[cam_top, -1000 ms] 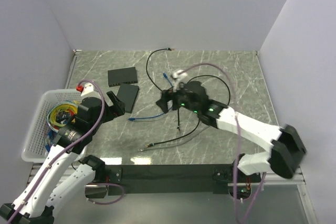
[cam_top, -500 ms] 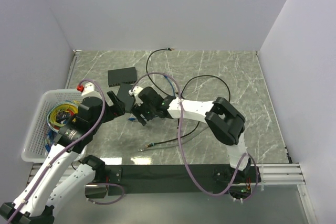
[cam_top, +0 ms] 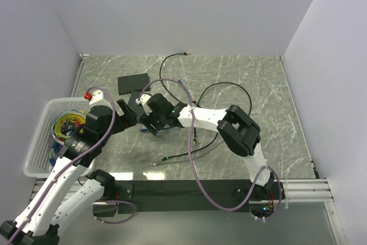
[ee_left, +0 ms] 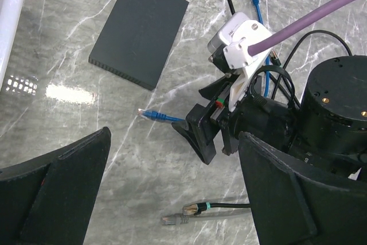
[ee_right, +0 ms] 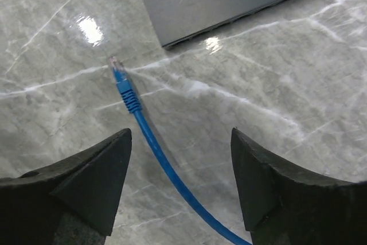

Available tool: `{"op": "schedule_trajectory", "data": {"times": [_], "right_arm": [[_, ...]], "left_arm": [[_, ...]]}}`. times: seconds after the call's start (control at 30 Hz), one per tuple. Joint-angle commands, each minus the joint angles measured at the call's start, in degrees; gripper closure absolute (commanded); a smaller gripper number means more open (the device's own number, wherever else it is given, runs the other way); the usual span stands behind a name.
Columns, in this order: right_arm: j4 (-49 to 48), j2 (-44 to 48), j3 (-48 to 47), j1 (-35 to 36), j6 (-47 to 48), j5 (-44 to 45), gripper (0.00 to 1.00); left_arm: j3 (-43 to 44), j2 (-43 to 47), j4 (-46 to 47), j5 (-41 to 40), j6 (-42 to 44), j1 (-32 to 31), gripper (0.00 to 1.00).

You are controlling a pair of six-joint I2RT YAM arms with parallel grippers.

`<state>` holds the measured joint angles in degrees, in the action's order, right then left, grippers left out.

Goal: Insert the plug into the switch port

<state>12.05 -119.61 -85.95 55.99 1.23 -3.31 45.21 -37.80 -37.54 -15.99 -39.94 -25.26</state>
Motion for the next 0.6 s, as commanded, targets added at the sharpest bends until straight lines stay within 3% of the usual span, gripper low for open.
{"op": "schedule_trajectory", "data": {"times": [0.0, 0.27, 0.4, 0.53, 0.57], "right_arm": [[-1.42, -0.01, 1.13, -0.09, 0.7, -2.31, 0.29], [-2.91, 0.69, 3.15, 0.0, 0.26, -6.44, 0.59], [-4.49, 3.76, 6.23, -0.09, -1.06, -6.79, 0.71], [-6.16, 9.12, 9.39, -0.7, -4.22, -5.39, 0.76], [-6.17, 10.18, 10.36, -1.05, -4.75, -5.56, 0.83]], "left_arm": [[0.14, -0.43, 1.06, -0.8, -0.22, 0.38, 0.01], [0.23, -0.7, 0.8, -0.97, -0.31, 0.73, 0.01], [0.32, 0.18, 0.89, -0.54, -0.14, 0.73, 0.01], [0.32, 2.03, 3.52, 1.13, 2.14, 0.82, 0.01], [0.58, 2.03, 5.0, 1.4, 3.02, 0.82, 0.01]]}}
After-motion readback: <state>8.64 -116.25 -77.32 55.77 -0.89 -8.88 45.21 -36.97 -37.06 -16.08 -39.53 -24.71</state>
